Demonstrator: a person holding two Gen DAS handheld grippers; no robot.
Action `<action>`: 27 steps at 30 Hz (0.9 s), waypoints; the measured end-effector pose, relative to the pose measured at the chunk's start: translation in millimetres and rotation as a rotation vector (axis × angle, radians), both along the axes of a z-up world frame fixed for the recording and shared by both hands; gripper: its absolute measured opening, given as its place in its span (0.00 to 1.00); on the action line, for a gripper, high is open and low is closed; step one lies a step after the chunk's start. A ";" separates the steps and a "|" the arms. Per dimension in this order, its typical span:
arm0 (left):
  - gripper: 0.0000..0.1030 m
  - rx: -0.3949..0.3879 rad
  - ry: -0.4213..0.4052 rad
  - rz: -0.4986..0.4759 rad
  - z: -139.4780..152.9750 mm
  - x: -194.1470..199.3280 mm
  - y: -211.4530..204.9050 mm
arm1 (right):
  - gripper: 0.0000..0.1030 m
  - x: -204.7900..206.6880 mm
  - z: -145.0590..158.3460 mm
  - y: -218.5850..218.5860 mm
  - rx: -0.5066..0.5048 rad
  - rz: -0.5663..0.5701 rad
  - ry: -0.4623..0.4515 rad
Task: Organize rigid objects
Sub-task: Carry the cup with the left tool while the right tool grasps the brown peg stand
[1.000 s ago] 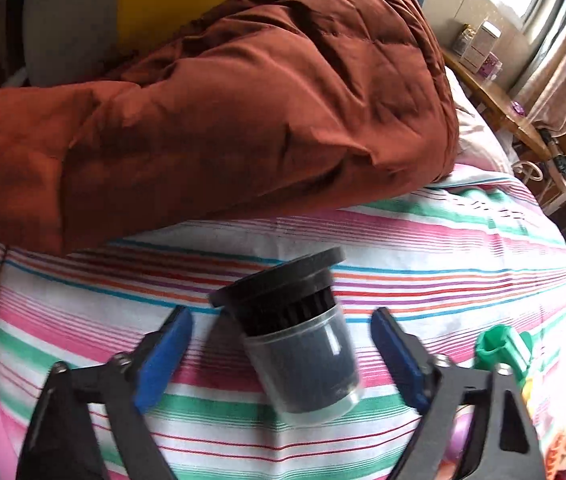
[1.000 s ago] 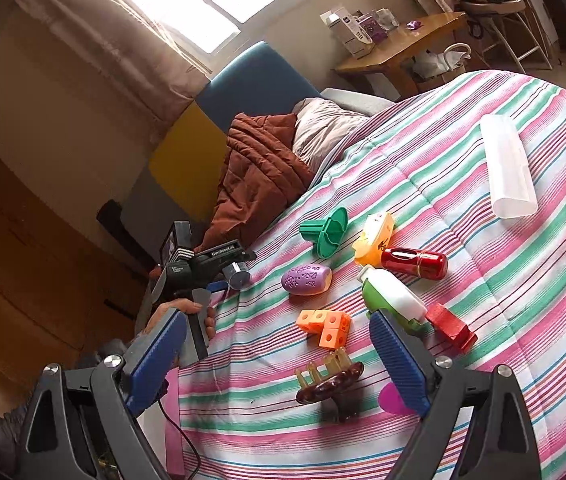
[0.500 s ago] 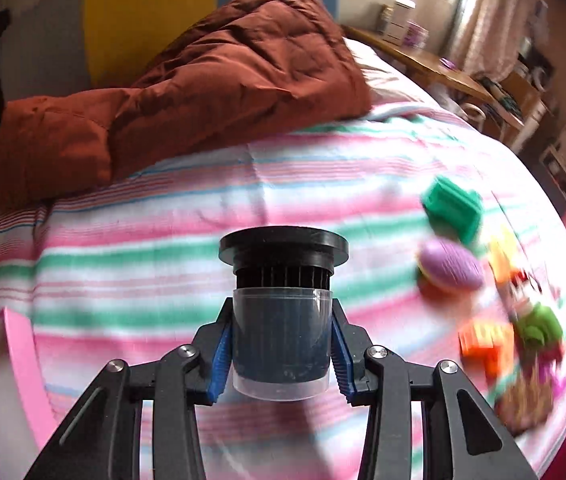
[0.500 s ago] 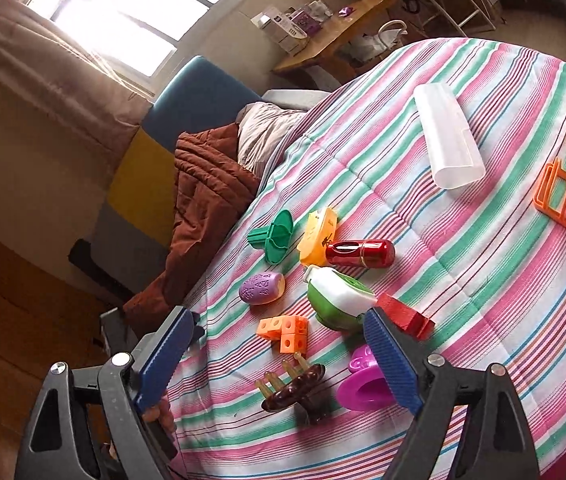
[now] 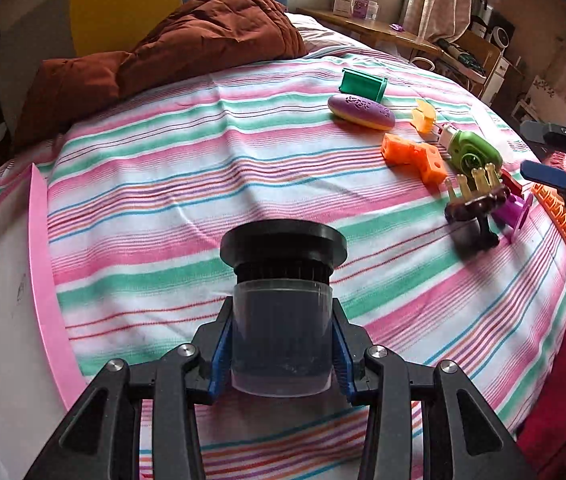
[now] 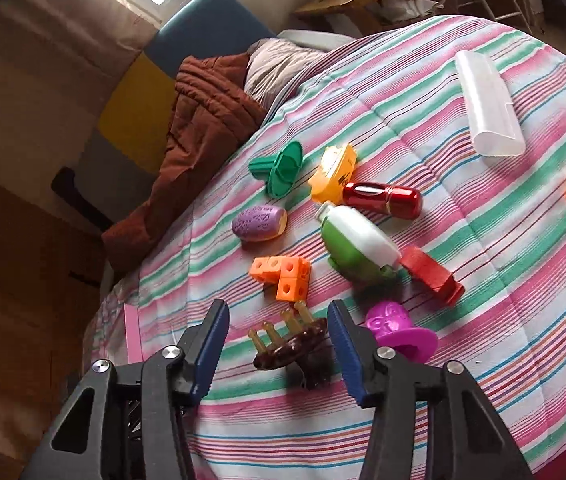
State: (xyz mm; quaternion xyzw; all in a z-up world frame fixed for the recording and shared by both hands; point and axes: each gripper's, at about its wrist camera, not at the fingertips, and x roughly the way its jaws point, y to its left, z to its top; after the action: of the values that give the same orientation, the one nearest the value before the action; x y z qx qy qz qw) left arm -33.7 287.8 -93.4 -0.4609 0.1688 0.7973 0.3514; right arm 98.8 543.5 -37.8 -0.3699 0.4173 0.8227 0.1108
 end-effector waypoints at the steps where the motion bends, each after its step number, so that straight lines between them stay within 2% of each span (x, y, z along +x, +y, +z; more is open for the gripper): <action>1: 0.42 0.003 0.009 -0.002 -0.5 2.0 -1.7 | 0.48 -5.4 -1.4 -5.2 0.008 0.035 -0.016; 6: 0.42 0.034 -0.011 0.006 -0.3 -2.8 -5.4 | 0.49 -33.7 -5.4 -34.3 0.117 0.177 -0.122; 10: 0.42 0.061 -0.022 0.003 -0.6 -4.6 -8.4 | 0.50 -49.7 -4.4 -45.1 0.218 0.212 -0.203; 15: 0.42 0.085 -0.043 -0.006 -1.3 -7.7 -10.8 | 0.50 -61.1 -0.9 -54.8 0.274 0.257 -0.241; 18: 0.44 0.100 -0.055 -0.011 -1.4 -9.2 -11.6 | 0.54 -59.1 -1.1 -54.9 0.278 0.231 -0.259; 19: 0.47 0.108 -0.062 -0.016 -1.4 -9.5 -11.7 | 0.61 -58.7 -1.8 -56.6 0.294 0.231 -0.268; 21: 0.53 0.121 -0.077 -0.028 -1.2 -9.6 -11.0 | 0.68 -59.6 -4.8 -59.0 0.324 0.233 -0.294; 23: 0.61 0.125 -0.086 -0.040 -0.7 -8.5 -8.4 | 0.68 -59.0 -8.9 -59.8 0.344 0.222 -0.320; 27: 0.66 0.126 -0.085 -0.051 -0.6 -6.3 -5.7 | 0.68 -63.0 -21.8 -58.7 0.317 0.230 -0.345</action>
State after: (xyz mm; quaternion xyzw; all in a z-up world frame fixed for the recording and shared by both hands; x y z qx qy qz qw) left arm -40.0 282.1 -94.0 -0.4668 0.1151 0.7769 0.4066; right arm 35.8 484.8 -59.6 -0.5279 0.2133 0.8096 0.1425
